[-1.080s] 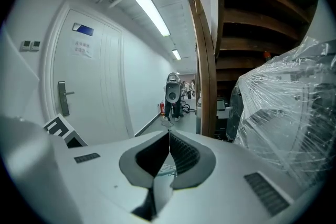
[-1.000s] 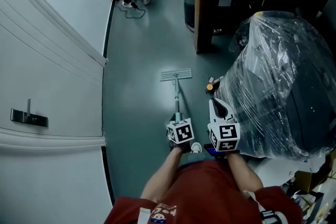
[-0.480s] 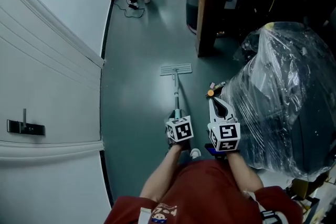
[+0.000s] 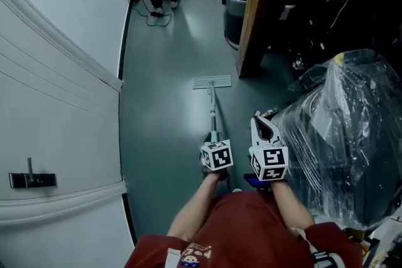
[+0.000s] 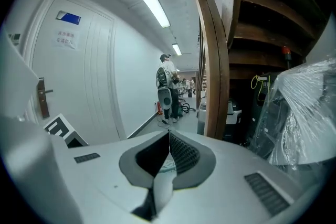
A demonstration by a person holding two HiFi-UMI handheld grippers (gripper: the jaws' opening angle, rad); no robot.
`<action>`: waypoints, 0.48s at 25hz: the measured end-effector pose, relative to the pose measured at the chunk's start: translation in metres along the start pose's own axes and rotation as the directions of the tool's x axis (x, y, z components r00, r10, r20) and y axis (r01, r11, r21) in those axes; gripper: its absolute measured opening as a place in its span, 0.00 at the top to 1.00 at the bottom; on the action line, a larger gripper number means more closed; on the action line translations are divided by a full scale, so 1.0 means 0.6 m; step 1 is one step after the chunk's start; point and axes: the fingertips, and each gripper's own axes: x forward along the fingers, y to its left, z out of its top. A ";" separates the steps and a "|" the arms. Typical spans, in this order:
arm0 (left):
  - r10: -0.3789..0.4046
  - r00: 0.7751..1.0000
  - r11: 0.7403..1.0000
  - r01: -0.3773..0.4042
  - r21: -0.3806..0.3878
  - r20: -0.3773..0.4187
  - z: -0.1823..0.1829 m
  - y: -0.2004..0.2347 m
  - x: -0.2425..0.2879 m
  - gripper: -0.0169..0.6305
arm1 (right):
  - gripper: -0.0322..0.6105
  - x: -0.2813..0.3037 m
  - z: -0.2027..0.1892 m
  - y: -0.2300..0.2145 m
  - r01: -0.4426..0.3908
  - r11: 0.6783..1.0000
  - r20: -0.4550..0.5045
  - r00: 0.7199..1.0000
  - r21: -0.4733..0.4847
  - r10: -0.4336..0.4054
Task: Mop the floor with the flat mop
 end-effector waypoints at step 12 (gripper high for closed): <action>-0.038 0.999 0.999 0.038 0.039 -0.005 0.140 0.066 0.099 0.78 | 0.92 0.154 0.073 0.019 0.040 0.999 0.009 0.999 -0.006 -0.040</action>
